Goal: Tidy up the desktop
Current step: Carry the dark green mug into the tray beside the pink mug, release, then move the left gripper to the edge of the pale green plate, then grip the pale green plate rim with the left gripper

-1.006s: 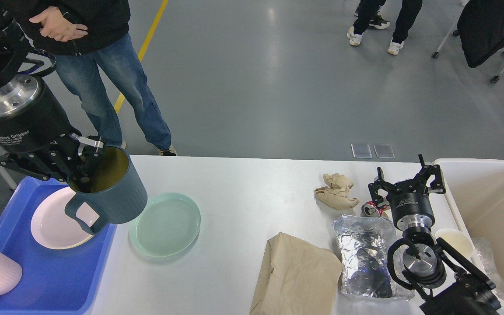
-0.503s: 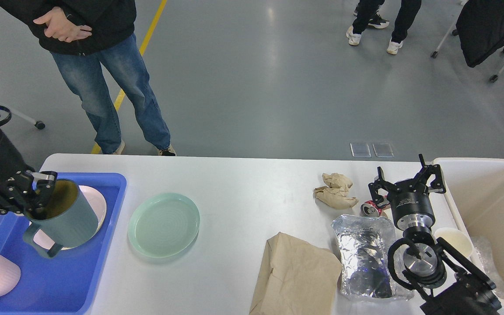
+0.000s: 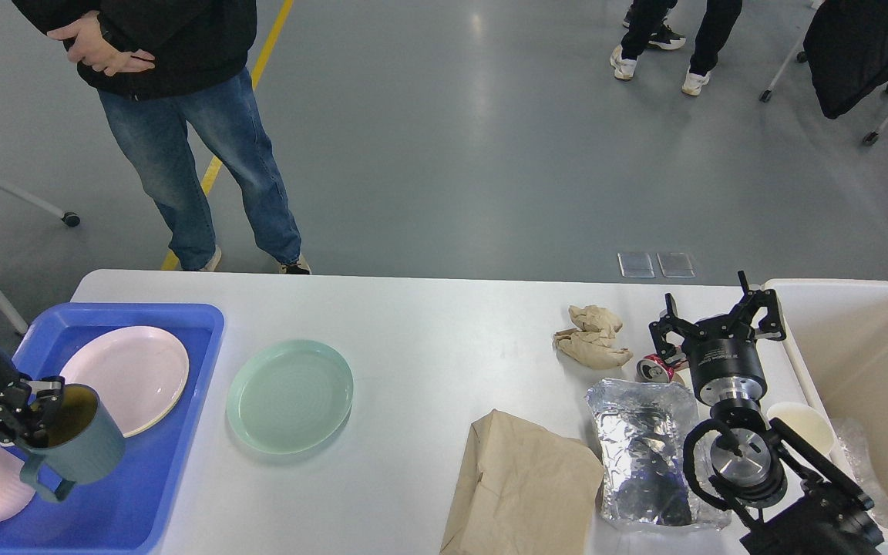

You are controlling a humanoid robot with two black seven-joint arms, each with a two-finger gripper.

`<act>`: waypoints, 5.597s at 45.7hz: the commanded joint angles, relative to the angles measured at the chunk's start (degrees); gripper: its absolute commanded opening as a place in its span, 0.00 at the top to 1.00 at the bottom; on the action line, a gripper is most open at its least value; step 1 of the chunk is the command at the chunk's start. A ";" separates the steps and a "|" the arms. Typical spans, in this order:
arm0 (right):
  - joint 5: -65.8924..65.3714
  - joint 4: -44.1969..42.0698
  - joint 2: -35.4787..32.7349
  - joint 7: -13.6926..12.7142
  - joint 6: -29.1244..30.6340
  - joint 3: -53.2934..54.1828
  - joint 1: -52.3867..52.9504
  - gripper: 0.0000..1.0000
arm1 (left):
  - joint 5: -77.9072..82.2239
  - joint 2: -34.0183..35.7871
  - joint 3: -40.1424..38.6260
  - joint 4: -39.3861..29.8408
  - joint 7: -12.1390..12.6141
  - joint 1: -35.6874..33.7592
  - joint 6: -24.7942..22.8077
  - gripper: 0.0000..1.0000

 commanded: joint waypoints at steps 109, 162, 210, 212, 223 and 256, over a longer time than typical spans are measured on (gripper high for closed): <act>0.00 -0.13 0.00 0.00 -0.08 0.00 -0.01 0.00 | -28.68 -27.83 23.69 -45.84 -6.58 -64.27 4.45 0.04; 0.00 -0.13 0.00 0.00 0.01 0.00 -0.01 0.00 | -66.81 -27.83 13.67 -33.10 -8.25 -9.43 42.25 0.27; 0.00 -0.13 0.09 0.00 -0.08 0.00 -0.01 0.00 | -66.91 -26.25 4.97 -18.77 -7.81 6.93 50.51 0.38; 0.00 -0.13 0.09 0.00 0.01 0.00 -0.01 0.00 | -66.91 -26.33 4.97 -18.15 -7.81 7.45 50.51 0.39; 0.00 -0.13 0.09 0.00 0.01 0.00 -0.01 0.00 | -66.91 -26.25 3.04 -16.66 -7.72 9.56 49.98 0.53; 0.00 -0.13 0.09 0.00 -0.08 0.00 -0.01 0.00 | -67.00 -26.16 3.13 -16.57 -7.90 10.18 49.81 0.75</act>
